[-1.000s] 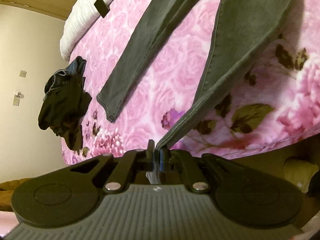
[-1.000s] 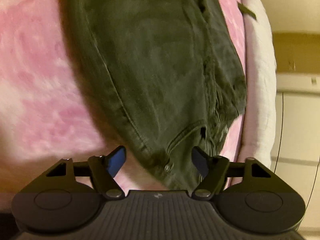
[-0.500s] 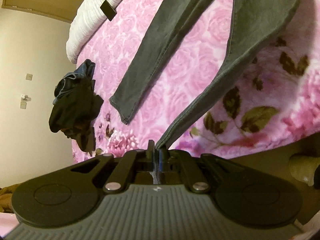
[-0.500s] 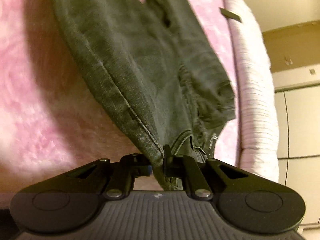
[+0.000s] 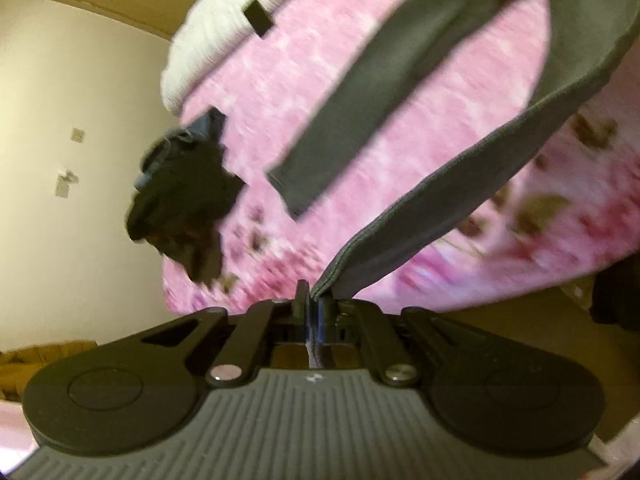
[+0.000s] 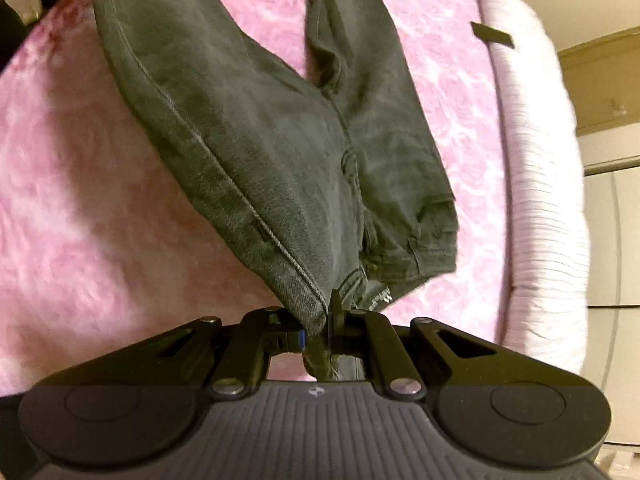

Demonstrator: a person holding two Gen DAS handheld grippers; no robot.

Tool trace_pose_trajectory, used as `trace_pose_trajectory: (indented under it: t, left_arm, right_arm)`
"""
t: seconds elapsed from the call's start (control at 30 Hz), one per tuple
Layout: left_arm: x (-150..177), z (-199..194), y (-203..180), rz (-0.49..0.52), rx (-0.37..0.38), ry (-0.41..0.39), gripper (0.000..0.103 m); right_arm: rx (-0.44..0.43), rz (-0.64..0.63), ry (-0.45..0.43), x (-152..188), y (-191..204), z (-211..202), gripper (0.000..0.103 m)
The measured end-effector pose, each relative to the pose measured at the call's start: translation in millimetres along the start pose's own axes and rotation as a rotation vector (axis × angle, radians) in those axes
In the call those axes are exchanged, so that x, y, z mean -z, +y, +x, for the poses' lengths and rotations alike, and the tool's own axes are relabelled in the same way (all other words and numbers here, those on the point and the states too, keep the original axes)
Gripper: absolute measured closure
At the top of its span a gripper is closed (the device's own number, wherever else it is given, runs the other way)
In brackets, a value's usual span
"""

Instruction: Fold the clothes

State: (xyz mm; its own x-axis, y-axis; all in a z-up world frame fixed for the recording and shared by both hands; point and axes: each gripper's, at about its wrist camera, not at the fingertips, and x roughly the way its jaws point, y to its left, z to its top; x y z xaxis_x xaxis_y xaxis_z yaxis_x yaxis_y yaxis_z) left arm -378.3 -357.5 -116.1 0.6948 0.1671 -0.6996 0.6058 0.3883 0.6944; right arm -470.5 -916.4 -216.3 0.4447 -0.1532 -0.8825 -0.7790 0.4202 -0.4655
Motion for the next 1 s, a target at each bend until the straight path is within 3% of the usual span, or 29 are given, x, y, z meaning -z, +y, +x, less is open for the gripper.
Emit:
trace_pose_trajectory:
  t: [0.17,0.33,0.5,0.7,0.77,0.83,0.9,1.0]
  left_arm:
    - [-47,56,78,0.022,0.002,-0.075,0.100]
    - [-101,150,133,0.081,0.121,-0.128,0.100]
    - [-129,240,152,0.145,0.258,-0.131,0.100]
    - [-153,334,159,0.191,0.409,-0.105,0.100]
    - [-159,353,156,0.190,0.434,-0.092,0.101]
    - [-163,368,156,0.186,0.465,-0.075,0.100]
    - [-168,376,153,0.190,0.487,-0.066,0.100]
    - [-174,384,150,0.207,0.504,-0.048,0.101]
  right_arm:
    - [-0.033,-0.036,0.038,-37,-58,4,0.096]
    - [-0.013,-0.011,0.103,-70,-129,35,0.095]
    - [-0.028,0.029,0.191,-104,-181,87,0.095]
    - [-0.054,0.079,0.270,-126,-211,157,0.094]
    - [-0.055,0.089,0.281,-136,-220,185,0.090]
    - [-0.020,0.099,0.287,-145,-227,211,0.064]
    - [0.041,0.128,0.292,-148,-233,232,0.045]
    - [0.101,0.247,0.284,-149,-243,241,0.045]
